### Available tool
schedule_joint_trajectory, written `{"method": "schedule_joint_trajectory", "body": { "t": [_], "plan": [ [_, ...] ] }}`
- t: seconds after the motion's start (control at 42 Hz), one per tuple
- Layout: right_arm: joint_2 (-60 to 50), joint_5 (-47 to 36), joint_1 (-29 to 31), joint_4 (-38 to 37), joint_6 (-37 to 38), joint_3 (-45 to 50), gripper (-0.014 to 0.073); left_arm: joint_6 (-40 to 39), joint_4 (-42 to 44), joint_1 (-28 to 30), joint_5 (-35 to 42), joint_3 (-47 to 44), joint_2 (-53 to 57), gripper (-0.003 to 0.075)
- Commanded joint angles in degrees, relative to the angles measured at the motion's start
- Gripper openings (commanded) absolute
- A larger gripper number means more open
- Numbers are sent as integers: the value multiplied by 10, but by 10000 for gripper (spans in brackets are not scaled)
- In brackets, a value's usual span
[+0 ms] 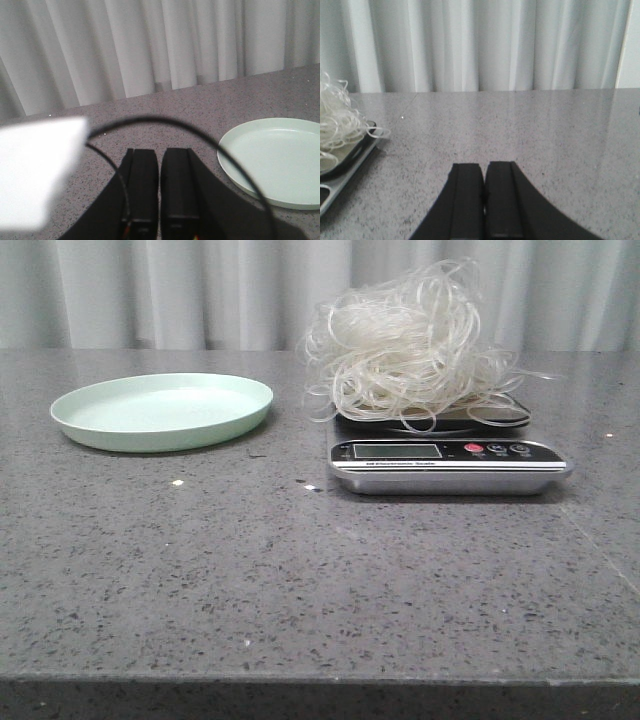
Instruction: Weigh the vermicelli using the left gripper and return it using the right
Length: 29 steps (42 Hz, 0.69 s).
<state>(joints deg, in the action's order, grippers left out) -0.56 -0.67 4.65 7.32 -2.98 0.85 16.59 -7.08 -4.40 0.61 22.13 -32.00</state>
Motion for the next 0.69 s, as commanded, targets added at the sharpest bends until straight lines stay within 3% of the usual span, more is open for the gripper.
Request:
{"method": "schedule_joint_trajectory", "body": {
  "t": [0.0,0.357,0.571,0.667],
  "plan": [
    [0,-58,5,1,0,-50,153,1,-1,1,55,13,0,137],
    [220,-43,-9,1,1,-292,152,1,-1,-10,76,13,0,137],
    [377,76,-89,1,1,-482,157,1,-1,-19,76,13,0,137],
    [445,140,-141,1,1,-558,236,1,-1,-19,76,13,0,137]
  ]
}}
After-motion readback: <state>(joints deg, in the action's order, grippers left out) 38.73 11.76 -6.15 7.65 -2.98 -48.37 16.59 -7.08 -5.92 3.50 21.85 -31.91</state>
